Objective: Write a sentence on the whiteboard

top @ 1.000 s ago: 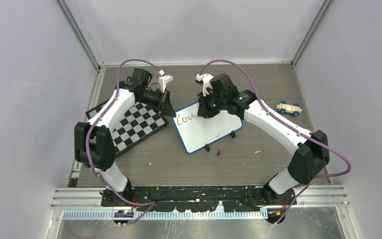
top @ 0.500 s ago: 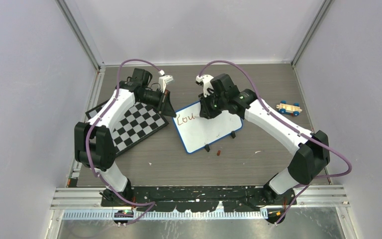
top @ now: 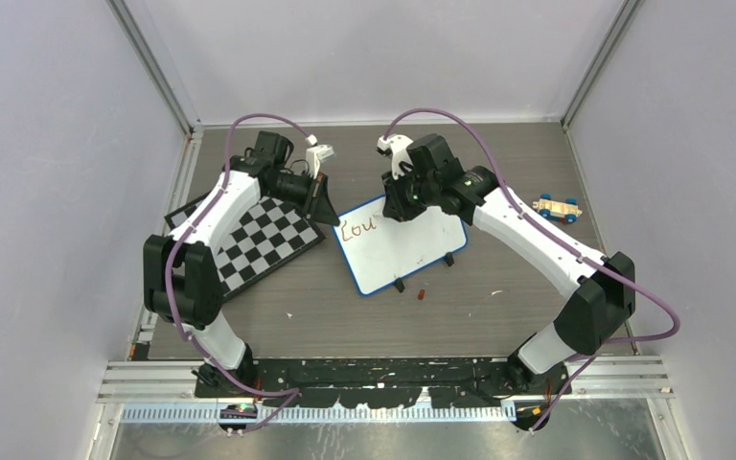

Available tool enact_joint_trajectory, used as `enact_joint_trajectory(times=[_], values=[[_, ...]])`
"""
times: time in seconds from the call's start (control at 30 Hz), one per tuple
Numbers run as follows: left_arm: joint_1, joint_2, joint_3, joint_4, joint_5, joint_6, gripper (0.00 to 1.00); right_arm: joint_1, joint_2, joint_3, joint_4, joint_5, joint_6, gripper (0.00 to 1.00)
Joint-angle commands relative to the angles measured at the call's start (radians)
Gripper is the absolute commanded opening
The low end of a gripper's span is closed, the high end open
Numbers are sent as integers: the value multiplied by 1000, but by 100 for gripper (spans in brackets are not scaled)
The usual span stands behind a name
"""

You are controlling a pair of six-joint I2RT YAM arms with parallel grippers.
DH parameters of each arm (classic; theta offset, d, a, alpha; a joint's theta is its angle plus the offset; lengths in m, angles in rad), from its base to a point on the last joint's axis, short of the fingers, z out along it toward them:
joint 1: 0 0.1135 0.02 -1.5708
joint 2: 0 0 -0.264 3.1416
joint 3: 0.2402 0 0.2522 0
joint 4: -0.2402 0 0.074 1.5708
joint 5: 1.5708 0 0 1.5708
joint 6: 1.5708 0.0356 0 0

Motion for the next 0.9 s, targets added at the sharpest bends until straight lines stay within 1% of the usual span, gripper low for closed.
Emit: enact_joint_trajectory(times=[0.0,0.27,0.57,0.87], values=[[-11,-15,19,-37,-4,12,0,-4,5,21,47,25,-15,0],[-11,-14,20,-36,-6,13,0,-8,-10,-21,50,62,-31,0],[-13,-12,21,-36,-5,11,0,-7,-35,-76,42,49,-25,0],[-13,-10,22,-36,-4,12,0,-7,-29,-42,44,29,-20,0]])
